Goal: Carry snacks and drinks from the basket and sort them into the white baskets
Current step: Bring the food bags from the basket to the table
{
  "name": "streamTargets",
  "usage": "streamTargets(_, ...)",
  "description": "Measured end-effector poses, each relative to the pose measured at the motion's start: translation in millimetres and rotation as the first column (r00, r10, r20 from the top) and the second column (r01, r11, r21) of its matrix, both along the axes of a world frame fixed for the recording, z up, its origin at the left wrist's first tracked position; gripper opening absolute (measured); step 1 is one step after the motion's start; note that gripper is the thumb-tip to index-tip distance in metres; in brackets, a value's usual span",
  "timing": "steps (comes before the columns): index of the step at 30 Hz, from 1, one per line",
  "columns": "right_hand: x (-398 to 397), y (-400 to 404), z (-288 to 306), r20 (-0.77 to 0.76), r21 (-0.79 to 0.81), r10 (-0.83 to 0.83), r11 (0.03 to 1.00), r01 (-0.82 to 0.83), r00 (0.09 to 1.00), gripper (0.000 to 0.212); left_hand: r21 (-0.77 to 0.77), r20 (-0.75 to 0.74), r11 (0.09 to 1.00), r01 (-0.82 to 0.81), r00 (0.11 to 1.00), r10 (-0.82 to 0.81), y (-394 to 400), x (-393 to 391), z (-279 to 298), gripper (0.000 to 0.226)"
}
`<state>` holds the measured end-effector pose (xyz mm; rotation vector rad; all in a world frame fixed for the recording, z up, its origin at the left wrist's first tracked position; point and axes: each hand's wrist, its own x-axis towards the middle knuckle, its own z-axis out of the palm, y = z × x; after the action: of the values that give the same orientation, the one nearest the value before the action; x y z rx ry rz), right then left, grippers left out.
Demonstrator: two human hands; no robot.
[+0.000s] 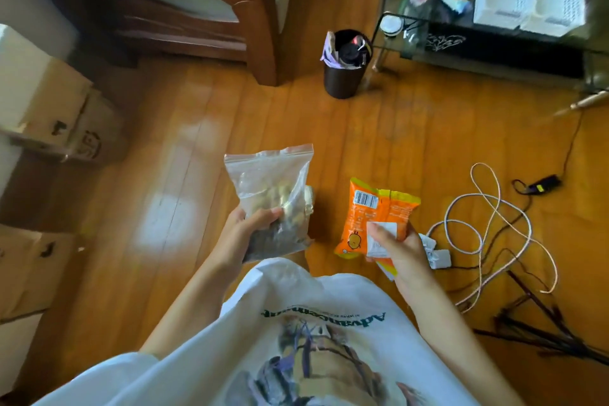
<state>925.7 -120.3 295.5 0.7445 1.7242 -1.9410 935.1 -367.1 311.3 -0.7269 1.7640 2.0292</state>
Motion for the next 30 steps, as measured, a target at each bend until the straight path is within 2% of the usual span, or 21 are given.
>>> streamTargets(6, -99.3, 9.2, 5.2, -0.009, 0.037, -0.134, 0.99, 0.134, 0.991, 0.023, 0.013, -0.044, 0.992, 0.125, 0.991, -0.124, 10.8, -126.3, 3.1, 0.032)
streamTargets(10, -166.6, 20.5, 17.7, -0.012, 0.042, -0.243, 0.969, 0.244, 0.97, 0.022, 0.027, -0.097, 0.975, 0.219, 0.972, -0.216, 21.8, -222.7, 19.4, 0.024)
streamTargets(14, -212.1, 44.0, 24.6, -0.025, 0.043, -0.363, 0.931, 0.363, 0.932, 0.017, 0.012, -0.112, 0.934, 0.358, 0.928, -0.355, 45.9, -306.5, 31.3, 0.031)
streamTargets(20, -259.1, 98.6, 21.2, 0.008, 0.056, -0.509, 0.86, 0.508, 0.861, 0.016, 0.048, -0.092, 0.862, 0.504, 0.862, -0.499, 115.2, -387.7, 27.3, 0.021)
streamTargets(27, -352.8, 204.5, 0.1, 0.014, 0.07, -0.553, 0.831, 0.551, 0.833, 0.026, 0.092, -0.042, 0.854, 0.513, 0.858, -0.511, 224.8, -469.5, 10.4, 0.025)
streamTargets(30, -403.9, 259.3, 1.8, -0.005, 0.074, -0.536, 0.842, 0.534, 0.844, 0.022, 0.092, -0.029, 0.881, 0.464, 0.886, -0.463, 275.7, -514.5, 13.5, 0.027)
